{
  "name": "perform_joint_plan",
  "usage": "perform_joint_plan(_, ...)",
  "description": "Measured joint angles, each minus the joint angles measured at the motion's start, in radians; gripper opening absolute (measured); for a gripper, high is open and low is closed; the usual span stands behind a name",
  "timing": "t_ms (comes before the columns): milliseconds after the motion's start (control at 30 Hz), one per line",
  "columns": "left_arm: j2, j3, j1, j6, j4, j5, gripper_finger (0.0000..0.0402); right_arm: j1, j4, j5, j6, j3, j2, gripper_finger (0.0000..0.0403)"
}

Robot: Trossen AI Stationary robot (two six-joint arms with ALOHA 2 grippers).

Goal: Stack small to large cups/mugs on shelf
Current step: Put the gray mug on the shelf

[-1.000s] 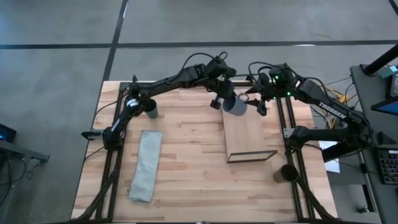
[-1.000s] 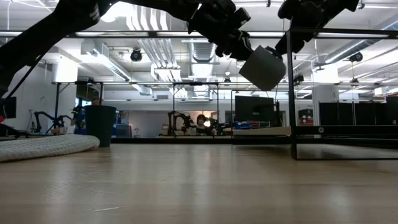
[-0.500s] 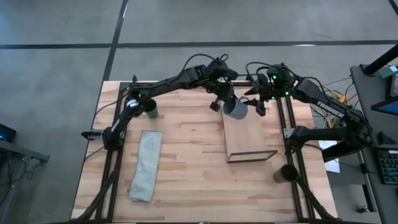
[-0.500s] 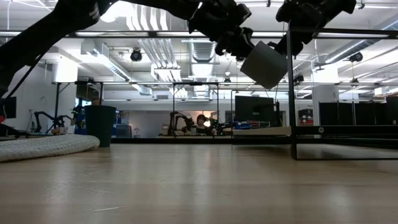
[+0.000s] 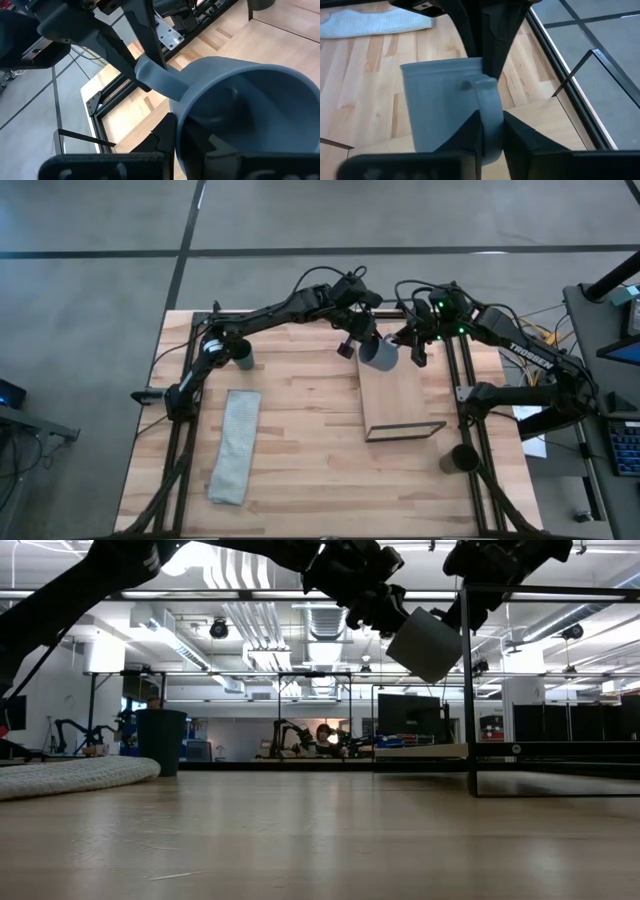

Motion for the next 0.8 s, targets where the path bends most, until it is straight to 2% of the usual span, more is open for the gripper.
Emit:
perform_joint_plan(133,0.0,0.0,-0.002,-0.029,0.001,-0.023,0.0,0.0,0.001,0.009,0.001,0.0,0.0,0.0037)
perform_joint_plan(267,0.0,0.0,-0.005,-0.095,0.005,-0.099,0.0,-0.001,0.002,0.015,0.026,0.0,0.0,0.0037)
perform_joint_plan(400,0.0,-0.001,-0.005,-0.106,0.004,-0.106,0.0006,-0.001,0.003,0.016,0.035,0.0,0.0,0.0037)
perform_joint_plan(633,0.0,0.002,-0.005,-0.108,0.024,-0.173,0.0062,-0.002,0.005,0.022,0.091,0.0,0.0,0.0037)
perform_joint_plan(800,0.0,0.002,-0.011,-0.184,0.026,-0.319,0.0097,-0.001,-0.001,0.109,0.156,0.0,-0.005,0.0037)
